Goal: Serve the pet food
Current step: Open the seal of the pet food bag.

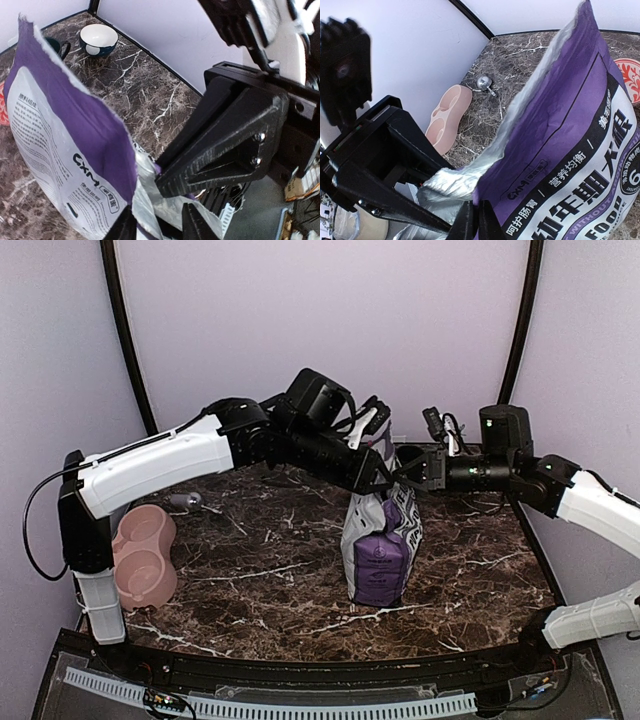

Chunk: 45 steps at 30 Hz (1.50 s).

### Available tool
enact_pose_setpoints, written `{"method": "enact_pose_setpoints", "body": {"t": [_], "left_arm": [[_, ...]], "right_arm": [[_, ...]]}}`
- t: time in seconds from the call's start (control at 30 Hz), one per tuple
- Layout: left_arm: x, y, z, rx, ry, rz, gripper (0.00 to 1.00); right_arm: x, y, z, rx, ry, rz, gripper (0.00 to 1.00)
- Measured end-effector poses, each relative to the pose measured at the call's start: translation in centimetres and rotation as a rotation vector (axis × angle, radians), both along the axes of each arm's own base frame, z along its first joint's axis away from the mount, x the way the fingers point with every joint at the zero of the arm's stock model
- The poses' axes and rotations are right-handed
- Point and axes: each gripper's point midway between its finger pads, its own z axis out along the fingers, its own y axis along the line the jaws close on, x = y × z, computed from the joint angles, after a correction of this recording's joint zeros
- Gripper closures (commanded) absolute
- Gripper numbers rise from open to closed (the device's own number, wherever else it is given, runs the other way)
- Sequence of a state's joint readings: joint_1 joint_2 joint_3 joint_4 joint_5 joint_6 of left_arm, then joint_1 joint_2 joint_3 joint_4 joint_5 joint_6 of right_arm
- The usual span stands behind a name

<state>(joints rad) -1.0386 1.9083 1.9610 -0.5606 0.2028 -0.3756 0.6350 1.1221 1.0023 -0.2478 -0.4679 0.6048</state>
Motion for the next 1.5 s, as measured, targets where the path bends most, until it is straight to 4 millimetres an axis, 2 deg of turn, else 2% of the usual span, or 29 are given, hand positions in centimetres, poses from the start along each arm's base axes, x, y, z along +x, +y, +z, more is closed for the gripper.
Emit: {"method": "enact_pose_setpoints", "body": {"t": [0.07, 0.13, 0.77, 0.8, 0.93, 1.0, 1.13, 1.5], "left_arm": [[0.1, 0.0, -0.3, 0.012, -0.001, 0.005, 0.94], [0.2, 0.1, -0.8, 0.029, -0.003, 0.014, 1.00], [1.1, 0.5, -1.0, 0.075, -0.035, 0.115, 1.00], [1.1, 0.5, -1.0, 0.075, -0.035, 0.115, 0.99], [1.1, 0.6, -1.0, 0.076, -0.035, 0.115, 0.83], [1.2, 0.6, -1.0, 0.080, -0.039, 0.119, 0.78], [1.6, 0.6, -0.8, 0.080, -0.046, 0.128, 0.74], [2.6, -0.2, -1.4, 0.100, -0.067, 0.132, 0.69]], "right_arm": [[0.1, -0.1, -0.3, -0.011, 0.005, -0.008, 1.00], [0.2, -0.2, -0.5, -0.019, 0.007, -0.014, 1.00], [0.8, -1.7, -0.8, -0.142, -0.022, -0.090, 1.00], [0.8, -1.7, -0.8, -0.141, -0.022, -0.090, 0.98], [0.8, -1.7, -0.8, -0.140, -0.025, -0.089, 0.81], [0.9, -1.7, -0.6, -0.139, -0.027, -0.091, 0.76], [1.2, -1.5, -0.1, -0.141, -0.038, -0.088, 0.68], [2.6, -0.9, 0.3, -0.166, -0.041, -0.102, 0.62]]}}
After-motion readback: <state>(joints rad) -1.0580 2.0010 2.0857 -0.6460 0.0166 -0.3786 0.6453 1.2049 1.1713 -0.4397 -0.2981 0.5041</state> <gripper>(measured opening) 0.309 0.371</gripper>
